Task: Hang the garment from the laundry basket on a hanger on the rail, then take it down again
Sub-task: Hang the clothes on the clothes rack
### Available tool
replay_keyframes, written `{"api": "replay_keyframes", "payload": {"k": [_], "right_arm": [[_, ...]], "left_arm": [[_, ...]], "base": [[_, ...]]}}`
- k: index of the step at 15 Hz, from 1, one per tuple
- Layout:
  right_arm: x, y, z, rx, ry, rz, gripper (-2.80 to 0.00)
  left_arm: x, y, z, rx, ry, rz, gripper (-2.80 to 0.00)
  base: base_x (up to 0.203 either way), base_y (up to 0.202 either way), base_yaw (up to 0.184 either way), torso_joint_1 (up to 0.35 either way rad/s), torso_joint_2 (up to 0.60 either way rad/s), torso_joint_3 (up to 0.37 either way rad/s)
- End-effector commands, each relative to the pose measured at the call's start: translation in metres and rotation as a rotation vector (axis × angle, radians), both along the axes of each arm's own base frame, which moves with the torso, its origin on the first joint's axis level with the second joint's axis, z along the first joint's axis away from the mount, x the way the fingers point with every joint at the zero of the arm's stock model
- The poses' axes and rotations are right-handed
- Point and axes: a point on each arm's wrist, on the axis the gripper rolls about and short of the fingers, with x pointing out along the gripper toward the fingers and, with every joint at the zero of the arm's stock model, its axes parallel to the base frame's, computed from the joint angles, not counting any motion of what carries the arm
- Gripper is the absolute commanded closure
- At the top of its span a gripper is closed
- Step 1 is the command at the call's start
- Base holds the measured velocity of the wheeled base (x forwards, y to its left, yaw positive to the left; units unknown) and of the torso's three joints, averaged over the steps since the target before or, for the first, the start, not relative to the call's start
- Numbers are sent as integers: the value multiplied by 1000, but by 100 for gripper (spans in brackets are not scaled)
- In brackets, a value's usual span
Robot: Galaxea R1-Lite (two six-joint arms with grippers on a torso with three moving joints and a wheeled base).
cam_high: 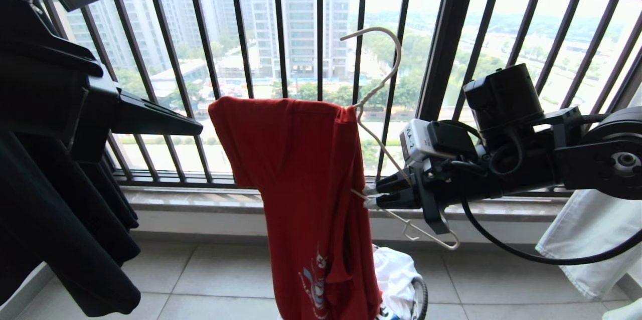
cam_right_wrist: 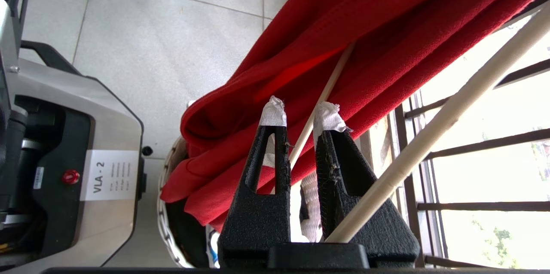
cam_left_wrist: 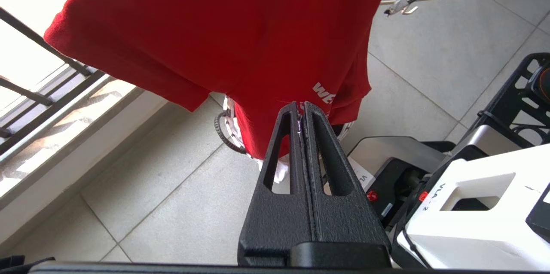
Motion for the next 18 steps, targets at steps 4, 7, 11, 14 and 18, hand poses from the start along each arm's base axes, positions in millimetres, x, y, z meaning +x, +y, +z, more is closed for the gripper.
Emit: {"api": "replay_keyframes", "payload": {"k": [4, 7, 11, 14, 18], "right_arm": [[0, -2, -13, -43, -4, 13, 0], [-10, -8, -25, -80, -1, 35, 0], [-19, -7, -24, -92, -31, 64, 0], [-28, 3, -19, -86, -51, 104, 0], [-40, 6, -16, -88, -62, 124, 0]], "left_arm": [[-12, -8, -1, 70, -15, -107, 0], [-20, -11, 2, 104, -7, -166, -280], [-27, -8, 0, 202, -10, -238, -280], [-16, -13, -2, 206, -3, -242, -280], [15, -26, -9, 227, -8, -236, -280]], "base": [[0, 0, 0, 0, 0, 0], [0, 0, 0, 0, 0, 0], [0, 0, 0, 0, 0, 0], [0, 0, 0, 0, 0, 0], [0, 0, 0, 0, 0, 0]]}}
